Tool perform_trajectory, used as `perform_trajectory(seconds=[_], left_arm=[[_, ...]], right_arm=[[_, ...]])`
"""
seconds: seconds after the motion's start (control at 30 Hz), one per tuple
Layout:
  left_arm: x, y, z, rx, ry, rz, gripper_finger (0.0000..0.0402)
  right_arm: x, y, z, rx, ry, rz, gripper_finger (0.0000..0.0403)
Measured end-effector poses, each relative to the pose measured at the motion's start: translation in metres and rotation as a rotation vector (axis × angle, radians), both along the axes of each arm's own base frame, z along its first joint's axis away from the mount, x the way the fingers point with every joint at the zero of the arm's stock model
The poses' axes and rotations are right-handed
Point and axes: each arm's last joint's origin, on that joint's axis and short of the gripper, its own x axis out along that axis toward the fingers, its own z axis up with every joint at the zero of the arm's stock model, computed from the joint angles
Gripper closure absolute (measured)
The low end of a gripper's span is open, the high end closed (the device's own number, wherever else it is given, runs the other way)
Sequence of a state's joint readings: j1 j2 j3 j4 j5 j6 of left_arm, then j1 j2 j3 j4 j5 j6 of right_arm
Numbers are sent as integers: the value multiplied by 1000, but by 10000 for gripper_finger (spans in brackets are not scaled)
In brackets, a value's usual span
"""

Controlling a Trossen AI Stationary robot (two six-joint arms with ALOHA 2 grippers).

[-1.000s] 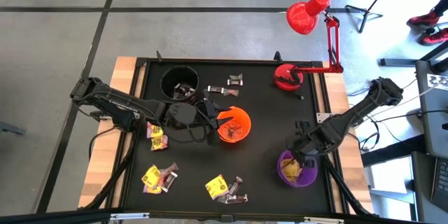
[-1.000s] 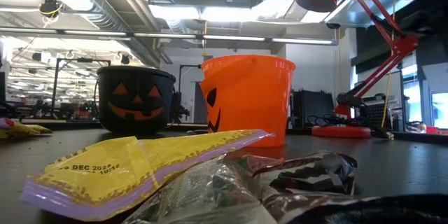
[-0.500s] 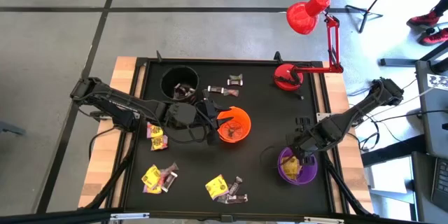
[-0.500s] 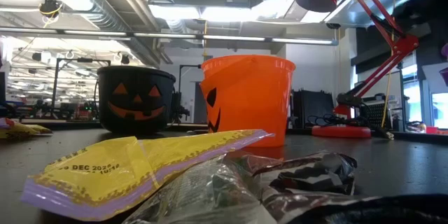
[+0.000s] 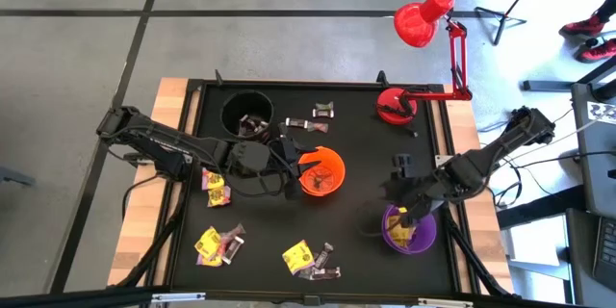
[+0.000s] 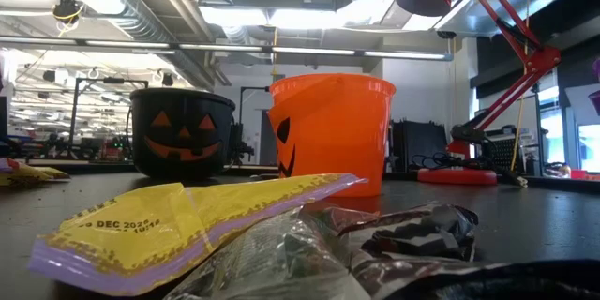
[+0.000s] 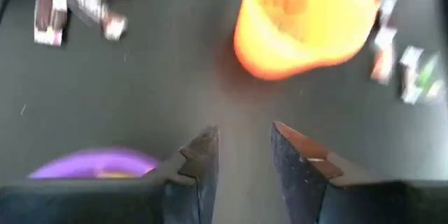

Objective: Sort candy
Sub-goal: Put the brown chocolate bar into the black bucket

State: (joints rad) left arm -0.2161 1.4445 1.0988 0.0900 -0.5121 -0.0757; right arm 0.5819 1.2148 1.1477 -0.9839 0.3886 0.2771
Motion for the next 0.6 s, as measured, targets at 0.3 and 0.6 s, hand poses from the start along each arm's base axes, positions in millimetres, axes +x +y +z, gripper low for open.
perform_trajectory(seconds=[0.3,0.6], left_arm=[[0,0,0,0,1,0,269],[0,0,-1,0,6,0,269]], right_arm=[[20,-32,19,-51,-190,2,276],[25,-91,-1,29,-371,-105,276]])
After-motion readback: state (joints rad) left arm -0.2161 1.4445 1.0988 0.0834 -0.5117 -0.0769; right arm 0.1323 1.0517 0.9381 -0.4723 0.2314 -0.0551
